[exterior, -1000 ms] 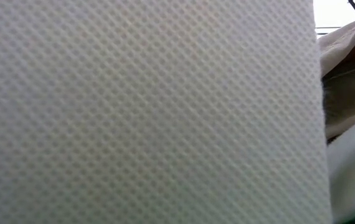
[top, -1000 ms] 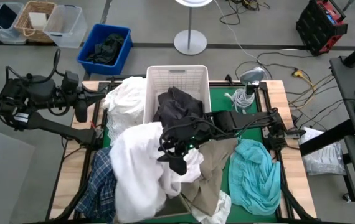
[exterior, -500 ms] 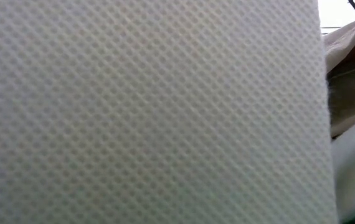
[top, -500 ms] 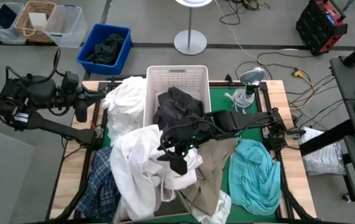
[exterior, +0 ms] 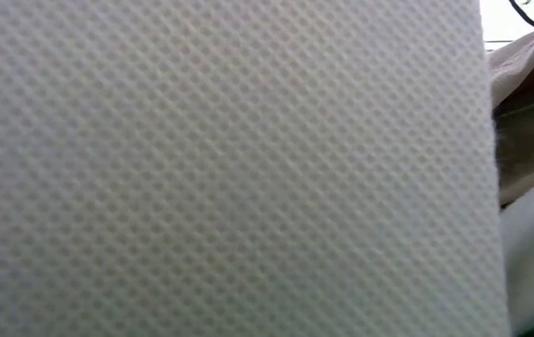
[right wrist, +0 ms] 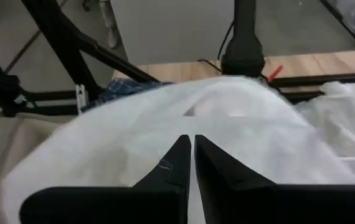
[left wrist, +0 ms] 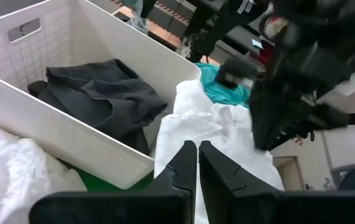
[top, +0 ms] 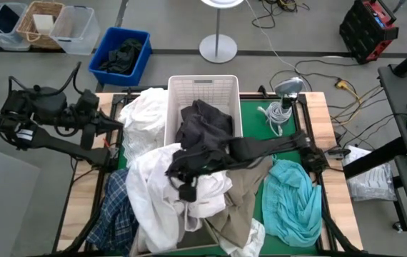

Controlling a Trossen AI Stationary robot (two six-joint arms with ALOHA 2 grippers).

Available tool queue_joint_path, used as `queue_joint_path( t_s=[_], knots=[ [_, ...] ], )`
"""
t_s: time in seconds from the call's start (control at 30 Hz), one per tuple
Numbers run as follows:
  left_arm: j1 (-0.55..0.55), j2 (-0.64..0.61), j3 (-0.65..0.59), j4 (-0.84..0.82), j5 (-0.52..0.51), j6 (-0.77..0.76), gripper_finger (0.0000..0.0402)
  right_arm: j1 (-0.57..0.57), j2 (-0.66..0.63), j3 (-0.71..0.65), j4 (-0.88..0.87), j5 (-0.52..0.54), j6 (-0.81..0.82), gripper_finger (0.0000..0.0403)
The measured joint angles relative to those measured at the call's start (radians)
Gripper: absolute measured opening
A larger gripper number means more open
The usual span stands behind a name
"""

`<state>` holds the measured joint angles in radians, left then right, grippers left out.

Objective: Sort clothes
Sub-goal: Put the white polo shirt into the brown laundry organizer

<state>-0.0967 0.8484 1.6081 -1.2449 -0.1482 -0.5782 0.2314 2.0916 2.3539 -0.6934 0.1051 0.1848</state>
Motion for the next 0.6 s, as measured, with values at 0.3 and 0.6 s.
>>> queue_joint_path(
  t_s=[0.3,0.6],
  knots=[
    [0.000,0.004,0.000,-0.001,-0.025,0.046,0.0000,0.003,0.135,0.000,0.007,-0.063,0.039,0.0009],
    [0.000,0.000,0.000,-0.010,-0.027,0.053,0.0000,0.072,0.160,-0.001,-0.240,-0.199,-0.103,0.0009]
  ],
)
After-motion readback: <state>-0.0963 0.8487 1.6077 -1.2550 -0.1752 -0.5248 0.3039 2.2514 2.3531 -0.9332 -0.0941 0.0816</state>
